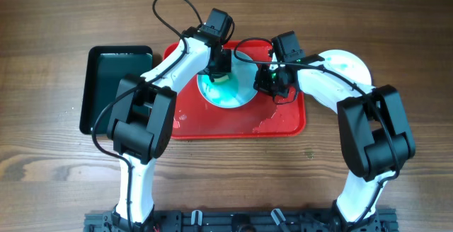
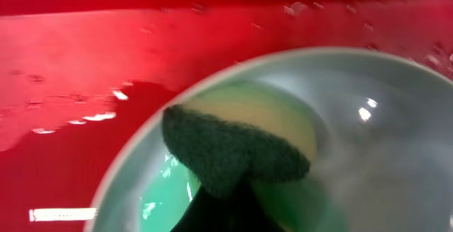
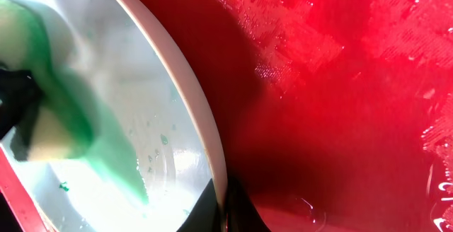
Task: Clean dirty plates on tray and stack at the side
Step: 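Scrub the third plate with the sponge in the left gripper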
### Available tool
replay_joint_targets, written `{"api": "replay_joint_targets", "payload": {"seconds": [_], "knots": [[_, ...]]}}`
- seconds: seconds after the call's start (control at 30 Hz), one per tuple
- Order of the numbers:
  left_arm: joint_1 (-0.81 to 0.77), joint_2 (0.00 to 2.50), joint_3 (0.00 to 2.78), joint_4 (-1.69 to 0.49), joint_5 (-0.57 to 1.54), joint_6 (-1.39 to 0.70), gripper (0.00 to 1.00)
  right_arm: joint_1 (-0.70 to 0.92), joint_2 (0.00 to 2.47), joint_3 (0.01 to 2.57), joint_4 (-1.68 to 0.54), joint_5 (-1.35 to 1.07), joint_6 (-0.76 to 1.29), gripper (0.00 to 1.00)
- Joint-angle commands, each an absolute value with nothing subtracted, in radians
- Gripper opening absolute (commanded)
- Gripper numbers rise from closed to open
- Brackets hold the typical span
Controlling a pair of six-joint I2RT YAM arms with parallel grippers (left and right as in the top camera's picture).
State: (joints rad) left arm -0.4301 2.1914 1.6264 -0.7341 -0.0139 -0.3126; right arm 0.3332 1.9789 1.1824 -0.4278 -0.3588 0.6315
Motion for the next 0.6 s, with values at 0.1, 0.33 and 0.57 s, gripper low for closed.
{"api": "replay_joint_targets", "payload": {"seconds": [0.1, 0.33, 0.57], "knots": [[-0.407, 2.226, 1.613, -0.894, -0.207, -0.394, 0.04, 0.337, 2.005, 1.165, -0.433, -0.359, 0.627, 0.04], [-0.406, 2.226, 1.613, -1.038, 0.306, 0.159, 0.04, 0.337, 2.005, 1.165, -0.43, -0.36, 0.627, 0.04], [-0.406, 2.226, 1.613, -0.963, 0.49, 0.271, 0.04, 0.337, 2.005, 1.165, -0.43, -0.36, 0.628, 0.04]]}}
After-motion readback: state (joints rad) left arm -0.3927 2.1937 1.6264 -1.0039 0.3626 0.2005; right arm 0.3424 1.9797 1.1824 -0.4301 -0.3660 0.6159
